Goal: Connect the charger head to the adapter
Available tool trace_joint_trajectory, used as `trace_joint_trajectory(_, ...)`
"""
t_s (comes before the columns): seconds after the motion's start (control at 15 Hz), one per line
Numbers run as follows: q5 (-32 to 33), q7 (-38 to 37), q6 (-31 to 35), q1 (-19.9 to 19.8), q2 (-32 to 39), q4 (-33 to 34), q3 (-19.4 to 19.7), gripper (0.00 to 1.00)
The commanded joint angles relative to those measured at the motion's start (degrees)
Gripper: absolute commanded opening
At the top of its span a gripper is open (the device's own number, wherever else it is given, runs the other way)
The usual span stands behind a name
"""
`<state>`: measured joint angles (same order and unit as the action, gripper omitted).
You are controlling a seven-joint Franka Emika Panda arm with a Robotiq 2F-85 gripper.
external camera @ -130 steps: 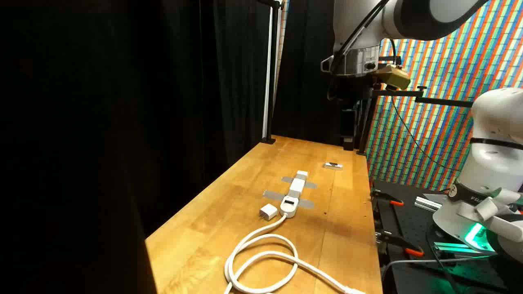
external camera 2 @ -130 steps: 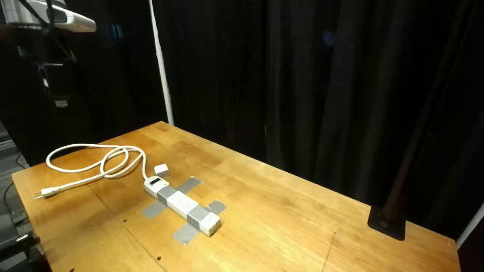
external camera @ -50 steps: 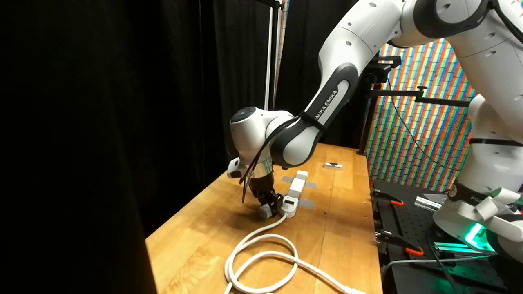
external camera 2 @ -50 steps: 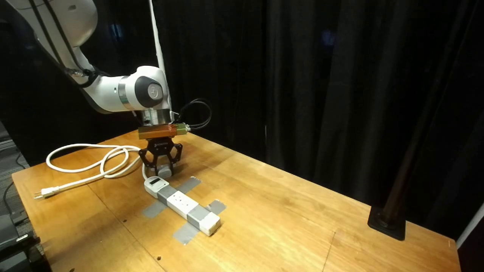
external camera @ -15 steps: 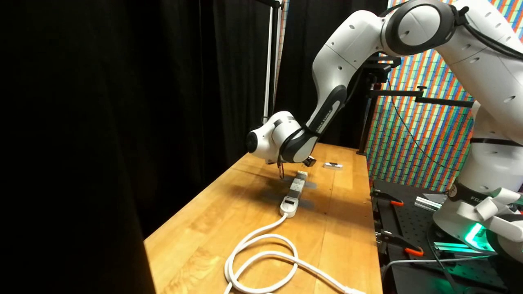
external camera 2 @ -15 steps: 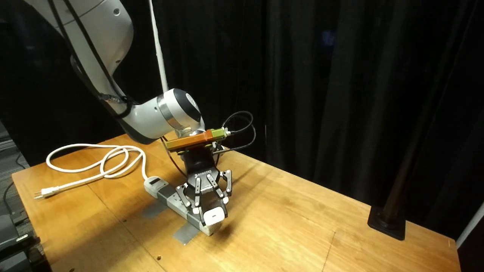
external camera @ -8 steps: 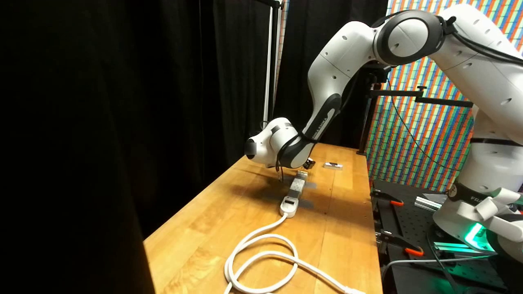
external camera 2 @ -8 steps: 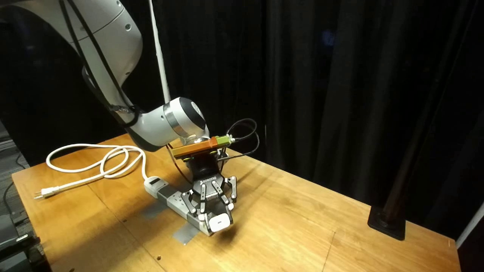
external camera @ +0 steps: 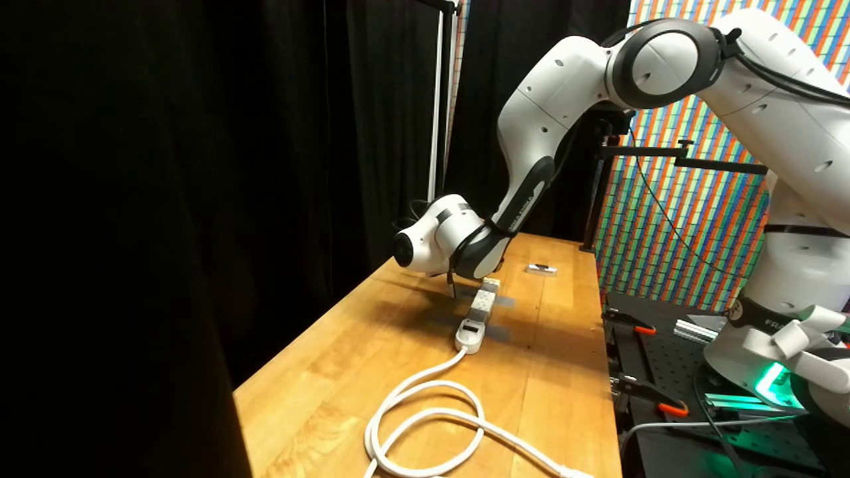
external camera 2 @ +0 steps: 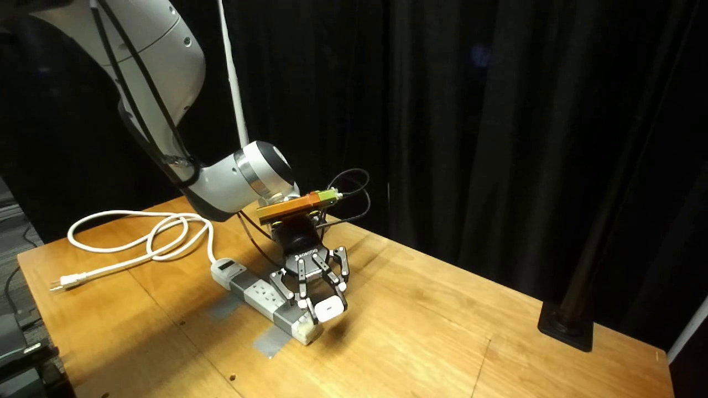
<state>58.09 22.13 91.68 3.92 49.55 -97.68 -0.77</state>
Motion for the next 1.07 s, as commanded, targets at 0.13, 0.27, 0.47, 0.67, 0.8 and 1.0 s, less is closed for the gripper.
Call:
trace_joint_trajectory(0.13, 5.5, 4.0, -3.5, 1.4, 2.0, 1.8, -0.5, 0.23)
trace_joint_trajectory(0.27, 7.1, 5.0, -4.2, 1.5, 2.2, 1.6, -0.6, 0.23)
trace_joint_trajectory(0.47, 8.5, 6.5, -4.9, 1.0, 2.3, 1.3, -0.9, 0.23)
trace_joint_trajectory(0.67, 8.2, 7.4, -4.6, 0.5, 2.6, 0.9, -1.3, 0.23)
trace_joint_trajectory(0.8, 7.7, 7.5, -4.1, 0.1, 2.8, 0.6, -1.6, 0.23)
trace_joint_trajectory(1.0, 7.2, 7.2, -3.7, -0.3, 3.5, 0.4, -2.2, 0.23)
